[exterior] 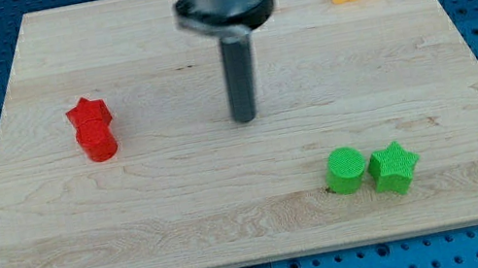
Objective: Separate green circle and green star
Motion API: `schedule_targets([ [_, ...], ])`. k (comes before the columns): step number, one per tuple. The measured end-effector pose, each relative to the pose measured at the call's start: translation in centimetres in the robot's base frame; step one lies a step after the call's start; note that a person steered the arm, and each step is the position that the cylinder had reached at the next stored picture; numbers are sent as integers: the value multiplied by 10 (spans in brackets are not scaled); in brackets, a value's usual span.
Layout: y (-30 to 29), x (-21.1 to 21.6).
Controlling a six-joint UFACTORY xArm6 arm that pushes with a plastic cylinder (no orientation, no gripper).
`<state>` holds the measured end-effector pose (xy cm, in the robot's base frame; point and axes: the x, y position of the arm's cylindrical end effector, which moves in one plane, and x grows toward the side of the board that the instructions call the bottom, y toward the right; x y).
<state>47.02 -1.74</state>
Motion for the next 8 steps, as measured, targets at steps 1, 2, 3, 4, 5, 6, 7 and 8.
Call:
schedule_targets([
  [1,-25,50],
  [2,-19,125],
  [3,-4,148],
  [4,4,148],
  [5,23,145],
  [6,56,134],
  [7,74,132],
  [8,94,123],
])
